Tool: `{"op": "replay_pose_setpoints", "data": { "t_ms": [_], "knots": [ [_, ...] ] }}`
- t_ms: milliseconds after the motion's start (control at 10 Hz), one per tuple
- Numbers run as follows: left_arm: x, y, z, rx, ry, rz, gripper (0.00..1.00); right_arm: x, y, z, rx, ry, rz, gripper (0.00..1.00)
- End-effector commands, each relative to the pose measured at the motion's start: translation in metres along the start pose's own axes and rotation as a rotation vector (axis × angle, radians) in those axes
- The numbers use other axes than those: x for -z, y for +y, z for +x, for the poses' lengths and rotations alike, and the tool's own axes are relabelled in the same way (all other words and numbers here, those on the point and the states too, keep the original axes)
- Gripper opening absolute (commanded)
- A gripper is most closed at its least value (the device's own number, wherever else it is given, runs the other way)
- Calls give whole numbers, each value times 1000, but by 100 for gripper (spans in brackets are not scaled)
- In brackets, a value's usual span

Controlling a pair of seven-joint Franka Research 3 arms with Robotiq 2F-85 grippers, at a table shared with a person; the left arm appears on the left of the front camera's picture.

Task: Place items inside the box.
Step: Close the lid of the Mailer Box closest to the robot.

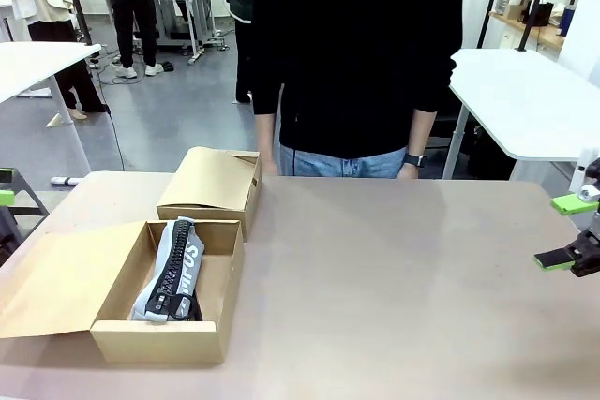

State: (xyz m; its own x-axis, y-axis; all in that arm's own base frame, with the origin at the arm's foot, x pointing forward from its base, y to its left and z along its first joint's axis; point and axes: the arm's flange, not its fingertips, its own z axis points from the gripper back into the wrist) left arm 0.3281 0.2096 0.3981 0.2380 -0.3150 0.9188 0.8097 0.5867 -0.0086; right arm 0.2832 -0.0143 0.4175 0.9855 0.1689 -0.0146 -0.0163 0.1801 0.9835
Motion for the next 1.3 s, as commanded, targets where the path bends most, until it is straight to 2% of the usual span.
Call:
{"op": "replay_pose_setpoints", "data": {
  "t_ms": [0,300,600,1200],
  "knots": [
    [-5,13,-36,70,-28,2,100,0,7,0,21,-9,20,100],
    [-27,17,-67,56,94,-113,100,0,7,0,21,-9,20,100],
    [-38,18,-91,41,238,-87,100,0,7,0,21,-9,20,100],
    [6,15,-123,13,325,-224,100,0,7,0,21,-9,20,100]
  ]
}}
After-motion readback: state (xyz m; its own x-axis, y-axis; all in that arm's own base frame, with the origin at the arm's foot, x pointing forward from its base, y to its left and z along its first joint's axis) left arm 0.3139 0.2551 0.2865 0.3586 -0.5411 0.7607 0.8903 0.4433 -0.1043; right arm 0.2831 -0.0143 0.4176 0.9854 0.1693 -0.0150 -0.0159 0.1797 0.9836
